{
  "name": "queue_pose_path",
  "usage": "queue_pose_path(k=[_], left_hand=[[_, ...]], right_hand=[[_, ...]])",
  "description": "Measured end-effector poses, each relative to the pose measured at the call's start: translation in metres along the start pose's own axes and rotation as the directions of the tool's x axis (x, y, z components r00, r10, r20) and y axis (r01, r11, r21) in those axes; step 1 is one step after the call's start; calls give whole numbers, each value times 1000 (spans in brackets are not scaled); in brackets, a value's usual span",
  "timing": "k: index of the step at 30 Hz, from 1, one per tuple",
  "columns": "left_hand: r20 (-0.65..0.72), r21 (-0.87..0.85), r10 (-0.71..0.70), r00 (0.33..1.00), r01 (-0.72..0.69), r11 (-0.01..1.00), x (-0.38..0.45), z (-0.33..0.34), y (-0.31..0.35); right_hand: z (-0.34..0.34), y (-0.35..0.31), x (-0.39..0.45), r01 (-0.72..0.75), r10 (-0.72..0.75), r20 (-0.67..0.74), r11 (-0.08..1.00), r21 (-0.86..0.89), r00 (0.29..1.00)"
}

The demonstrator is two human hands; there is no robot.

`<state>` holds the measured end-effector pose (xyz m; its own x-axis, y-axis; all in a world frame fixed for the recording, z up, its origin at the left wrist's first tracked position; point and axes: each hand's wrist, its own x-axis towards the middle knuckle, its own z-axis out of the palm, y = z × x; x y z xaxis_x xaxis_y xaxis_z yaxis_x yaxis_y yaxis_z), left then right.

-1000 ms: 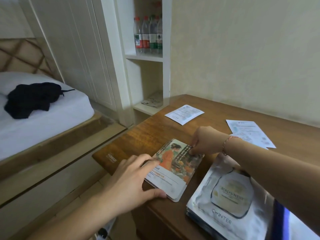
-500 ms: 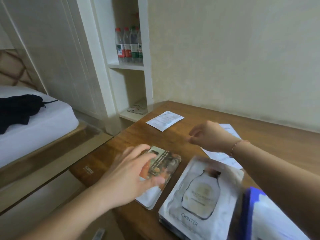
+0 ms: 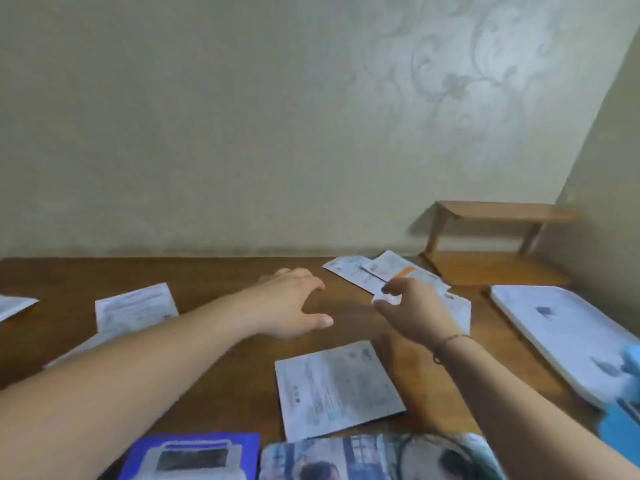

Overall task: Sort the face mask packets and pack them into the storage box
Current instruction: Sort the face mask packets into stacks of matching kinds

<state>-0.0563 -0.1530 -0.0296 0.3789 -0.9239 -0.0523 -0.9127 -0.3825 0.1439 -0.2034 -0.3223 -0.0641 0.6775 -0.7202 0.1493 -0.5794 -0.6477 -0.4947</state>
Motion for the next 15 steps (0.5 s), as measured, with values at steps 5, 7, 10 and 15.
queue_pose_path(k=[5, 7, 10, 15], left_hand=[[145, -30, 26, 989, -22, 999, 69, 25, 52], [172, -4, 43, 984, -43, 999, 86, 35, 63], [157, 24, 56, 986, -61, 998, 104, 44, 74], [89, 25, 90, 992, -92, 995, 112, 53, 83]], right_hand=[[-2, 74, 25, -236, 229, -94, 969, -77, 969], [4, 87, 32, -239, 232, -72, 963, -124, 970], [8, 93, 34, -206, 187, -105, 952, -225, 977], [6, 89, 23, -47, -12, -144, 914, -402, 990]])
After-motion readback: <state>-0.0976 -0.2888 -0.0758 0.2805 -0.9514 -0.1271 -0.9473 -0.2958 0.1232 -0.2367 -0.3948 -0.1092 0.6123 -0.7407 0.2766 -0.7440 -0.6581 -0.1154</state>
